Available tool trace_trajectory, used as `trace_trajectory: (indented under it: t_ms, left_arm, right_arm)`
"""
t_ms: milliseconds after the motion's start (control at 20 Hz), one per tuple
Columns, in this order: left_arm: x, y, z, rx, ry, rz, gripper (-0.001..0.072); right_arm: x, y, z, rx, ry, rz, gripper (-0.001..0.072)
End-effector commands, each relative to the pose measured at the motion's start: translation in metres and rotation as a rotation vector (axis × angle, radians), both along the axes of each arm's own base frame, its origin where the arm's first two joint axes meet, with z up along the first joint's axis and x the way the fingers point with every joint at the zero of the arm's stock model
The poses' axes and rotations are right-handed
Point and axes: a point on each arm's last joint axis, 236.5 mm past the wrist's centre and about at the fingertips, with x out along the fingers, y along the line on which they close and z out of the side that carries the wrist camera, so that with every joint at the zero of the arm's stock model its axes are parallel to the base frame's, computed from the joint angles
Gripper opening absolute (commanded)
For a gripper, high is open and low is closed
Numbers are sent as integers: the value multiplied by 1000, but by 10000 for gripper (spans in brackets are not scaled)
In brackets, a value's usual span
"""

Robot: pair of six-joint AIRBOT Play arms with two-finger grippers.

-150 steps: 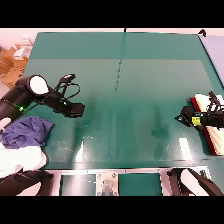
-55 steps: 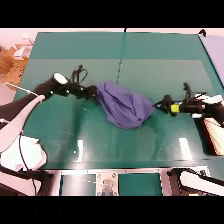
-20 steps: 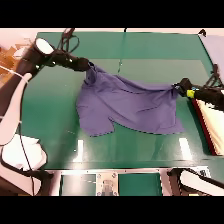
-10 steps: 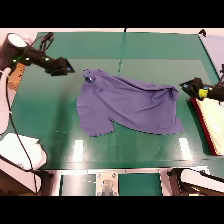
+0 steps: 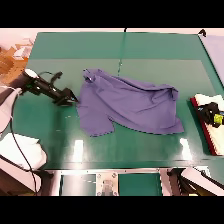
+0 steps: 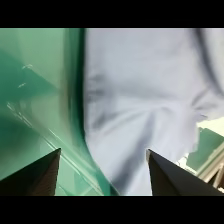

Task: Fold the shirts.

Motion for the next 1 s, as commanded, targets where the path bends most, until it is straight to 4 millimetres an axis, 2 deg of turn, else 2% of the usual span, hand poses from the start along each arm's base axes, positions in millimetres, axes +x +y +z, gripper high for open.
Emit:
trace_trajectory:
  t_ms: [0,50,100,150,200,450,550,600,650,700,750,850,900,950]
  left_arm:
    - [3,-28,-27,8,-79,-2,596]
    - [5,-36,-28,14,-108,-22,575]
    - [6,-41,-28,16,-132,-44,365]
    - [7,-44,-27,14,-154,-67,74]
    - [7,-44,-26,10,-154,-67,25]
    - [2,-37,-25,5,-131,-74,25]
    - [1,-37,-25,3,-129,-76,25]
    - [1,-37,-25,3,-129,-76,25]
    - [1,-37,-25,4,-130,-75,24]
    - [1,-37,-25,3,-130,-74,24]
    - [1,-37,-25,3,-130,-74,24]
    - [1,-38,-25,2,-129,-75,24]
    - [1,-38,-25,2,-128,-75,24]
    - [1,-38,-24,1,-128,-76,24]
  right_arm:
    - [-31,9,-31,44,96,-19,472]
    - [-42,15,-43,56,143,-18,472]
    - [-50,18,-54,60,179,-26,472]
    - [-57,20,-63,67,207,-41,472]
    - [-60,24,-69,72,218,-48,472]
    - [-68,50,-103,142,303,-28,469]
    - [-69,53,-112,174,326,-33,458]
    - [-69,54,-115,187,330,-39,387]
    - [-69,54,-118,192,335,-45,357]
    - [-69,53,-119,193,338,-46,294]
    - [-69,53,-119,193,337,-46,176]
    - [-69,54,-119,195,338,-45,84]
    - [-69,55,-118,202,337,-44,15]
    - [-67,55,-116,207,331,-47,15]
